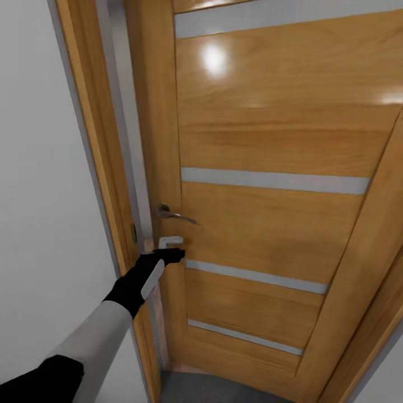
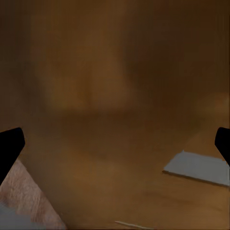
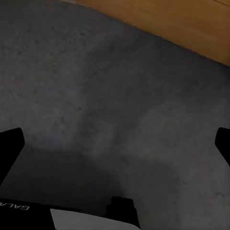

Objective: Move the two storage containers from the living room to the garage. In the garage, place one container on the floor and stack the other container on top of it (either order is fine).

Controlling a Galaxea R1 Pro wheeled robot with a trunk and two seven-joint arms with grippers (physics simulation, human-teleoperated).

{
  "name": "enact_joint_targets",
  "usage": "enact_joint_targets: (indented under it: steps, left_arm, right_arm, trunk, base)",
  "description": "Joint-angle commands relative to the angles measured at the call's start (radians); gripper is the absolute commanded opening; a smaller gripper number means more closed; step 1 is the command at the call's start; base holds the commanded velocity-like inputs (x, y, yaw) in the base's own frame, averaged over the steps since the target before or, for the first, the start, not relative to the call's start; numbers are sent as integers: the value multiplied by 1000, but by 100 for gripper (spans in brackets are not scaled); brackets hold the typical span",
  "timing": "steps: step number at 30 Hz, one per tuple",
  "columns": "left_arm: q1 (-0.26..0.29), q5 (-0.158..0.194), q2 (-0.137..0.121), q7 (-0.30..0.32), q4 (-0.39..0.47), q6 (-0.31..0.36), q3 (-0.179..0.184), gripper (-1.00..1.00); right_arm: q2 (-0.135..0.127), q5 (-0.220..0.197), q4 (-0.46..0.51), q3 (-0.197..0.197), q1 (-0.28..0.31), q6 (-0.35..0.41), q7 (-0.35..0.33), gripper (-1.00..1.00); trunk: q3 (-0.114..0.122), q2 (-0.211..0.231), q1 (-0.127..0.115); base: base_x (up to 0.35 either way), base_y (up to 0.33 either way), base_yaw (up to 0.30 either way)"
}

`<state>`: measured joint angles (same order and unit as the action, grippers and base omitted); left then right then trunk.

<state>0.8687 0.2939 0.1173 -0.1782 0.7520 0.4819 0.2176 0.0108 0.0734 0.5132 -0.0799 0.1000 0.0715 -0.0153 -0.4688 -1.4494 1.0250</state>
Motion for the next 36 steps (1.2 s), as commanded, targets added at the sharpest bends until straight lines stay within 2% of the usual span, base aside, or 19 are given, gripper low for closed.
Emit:
enact_joint_targets:
  steps: [1, 2, 4, 8, 14, 21, 36]
  left_arm:
    - [19, 18, -1, -9, -36, -15, 3, 100]
    - [50, 27, -1, -9, -92, -50, 3, 100]
    - [73, 31, 0, -9, -132, -76, 3, 100]
    - [86, 33, 0, -10, -152, -89, 3, 100]
    - [90, 48, 0, -9, -140, -91, 3, 100]
    - [82, 52, -6, -6, -67, -91, 7, 100]
    - [76, 52, -11, -4, -62, -91, 9, 100]
  right_arm:
    - [0, 8, 3, 0, 0, 7, -2, 100]
    - [0, 8, 2, 0, 0, 7, -2, 100]
    - [0, 8, 2, 0, 0, 7, -2, 100]
    - [0, 7, 2, 0, 0, 7, -2, 100]
    - [0, 6, 3, 0, 0, 7, -2, 100]
    - [-3, 8, 4, 1, 0, 7, -2, 100]
    - [-3, 8, 4, 2, 0, 7, -2, 100]
  trunk:
    - [-1, -1, 0]
    - [-1, -1, 0]
    - [-1, -1, 0]
    - [-1, -1, 0]
    - [-1, -1, 0]
    - [-1, -1, 0]
    - [-1, -1, 0]
  base:
    - [0, 0, 0]
    - [0, 0, 0]
    - [0, 0, 0]
    - [0, 0, 0]
    - [0, 0, 0]
    - [0, 0, 0]
    - [36, 0, 0]
